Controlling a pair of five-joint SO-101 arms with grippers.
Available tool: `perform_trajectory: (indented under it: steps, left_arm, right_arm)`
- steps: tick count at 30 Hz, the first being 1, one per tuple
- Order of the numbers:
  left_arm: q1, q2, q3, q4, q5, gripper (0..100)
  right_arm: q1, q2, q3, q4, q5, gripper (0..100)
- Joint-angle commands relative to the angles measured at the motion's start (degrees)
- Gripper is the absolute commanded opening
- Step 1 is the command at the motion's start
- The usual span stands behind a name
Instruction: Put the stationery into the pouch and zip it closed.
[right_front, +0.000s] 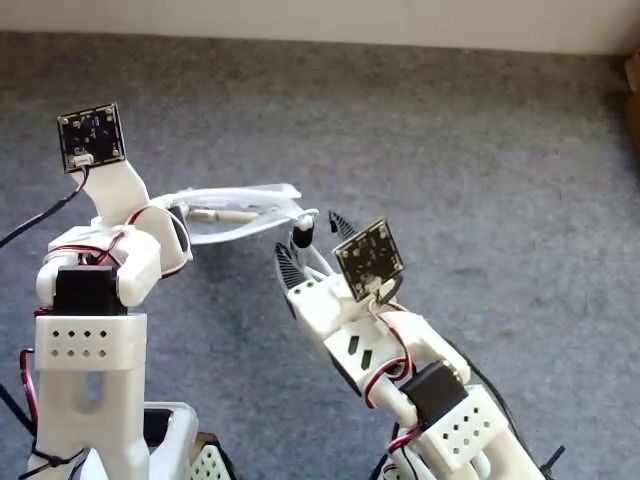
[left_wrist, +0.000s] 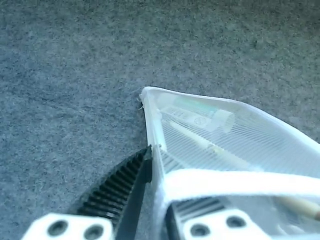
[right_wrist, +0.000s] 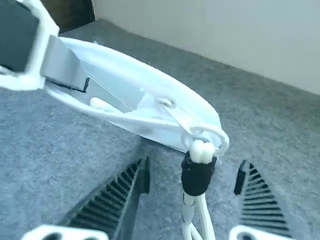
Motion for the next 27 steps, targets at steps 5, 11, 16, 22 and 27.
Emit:
perform_trajectory:
  steps: [5, 11, 16, 22, 27]
  left_arm:
    - [-1.2, -1.2, -0.4, -1.7, 0.0, 1]
    - [-1.2, -1.2, -0.4, -1.5, 0.0, 1]
    - [-1.2, -1.2, -0.4, -1.5, 0.0, 1]
    - [-1.2, -1.2, -0.4, -1.4, 0.0, 1]
    - [-1.3, -1.2, -0.4, -1.4, 0.0, 1]
  right_arm:
    - [0.8, 0.3, 4.7, -7.8, 1.2, 24.8]
    - [2.9, 0.3, 5.1, -11.3, 1.3, 19.7]
    - [3.1, 3.2, 4.6, -11.3, 1.3, 19.7]
    - [3.2, 14.6, 1.2, -12.4, 1.3, 19.7]
    - [3.2, 13.4, -0.2, -12.3, 1.3, 19.6]
